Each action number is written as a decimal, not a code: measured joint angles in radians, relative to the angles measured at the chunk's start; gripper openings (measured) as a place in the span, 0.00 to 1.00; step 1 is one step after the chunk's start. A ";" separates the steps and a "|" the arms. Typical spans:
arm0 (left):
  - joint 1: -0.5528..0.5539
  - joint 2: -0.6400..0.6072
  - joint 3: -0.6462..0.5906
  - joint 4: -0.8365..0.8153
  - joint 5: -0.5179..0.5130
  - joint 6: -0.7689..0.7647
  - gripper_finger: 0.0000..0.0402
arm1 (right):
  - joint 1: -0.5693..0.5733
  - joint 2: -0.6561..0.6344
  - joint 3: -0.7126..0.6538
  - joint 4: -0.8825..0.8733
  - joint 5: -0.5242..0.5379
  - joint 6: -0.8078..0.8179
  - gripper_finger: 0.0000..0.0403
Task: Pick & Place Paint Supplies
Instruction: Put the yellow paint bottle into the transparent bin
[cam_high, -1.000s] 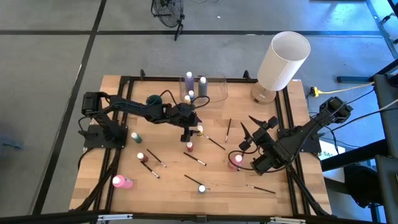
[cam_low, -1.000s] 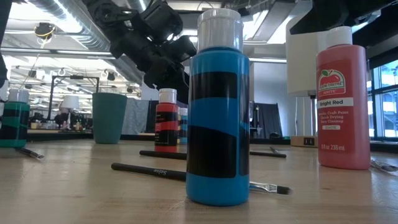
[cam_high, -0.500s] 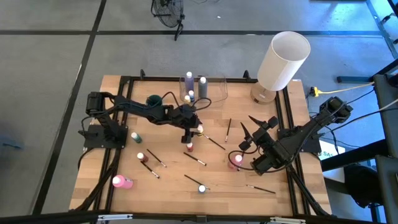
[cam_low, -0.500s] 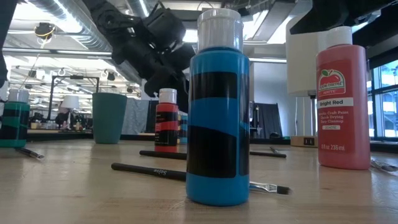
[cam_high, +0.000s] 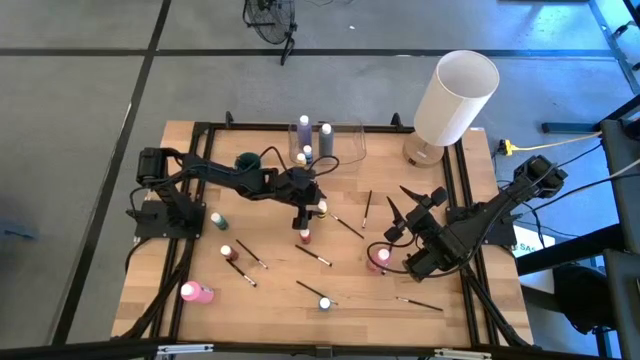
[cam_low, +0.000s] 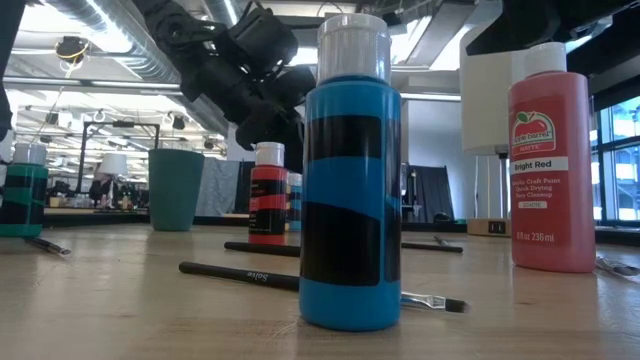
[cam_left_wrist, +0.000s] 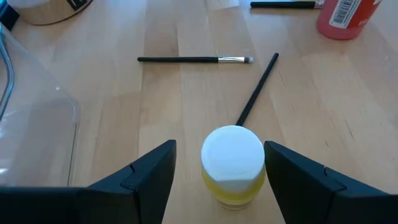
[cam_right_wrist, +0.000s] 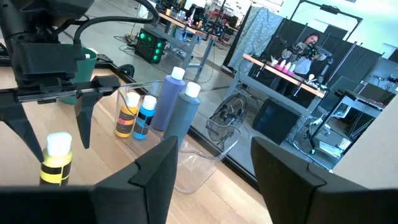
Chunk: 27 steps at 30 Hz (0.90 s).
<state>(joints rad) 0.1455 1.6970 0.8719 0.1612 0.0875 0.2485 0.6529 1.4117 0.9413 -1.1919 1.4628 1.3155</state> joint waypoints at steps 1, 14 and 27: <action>0.000 0.000 0.000 0.000 0.000 0.000 0.56 | 0.000 0.000 0.000 0.000 0.000 0.000 0.51; 0.000 0.000 0.000 0.006 0.002 -0.003 0.32 | 0.000 0.000 0.000 0.001 0.000 0.000 0.51; 0.000 0.000 0.000 0.004 -0.010 -0.044 0.28 | 0.000 0.000 0.000 0.002 0.000 0.000 0.51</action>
<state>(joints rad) 0.1455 1.6967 0.8719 0.1650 0.0776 0.2048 0.6531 1.4115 0.9409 -1.1896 1.4628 1.3155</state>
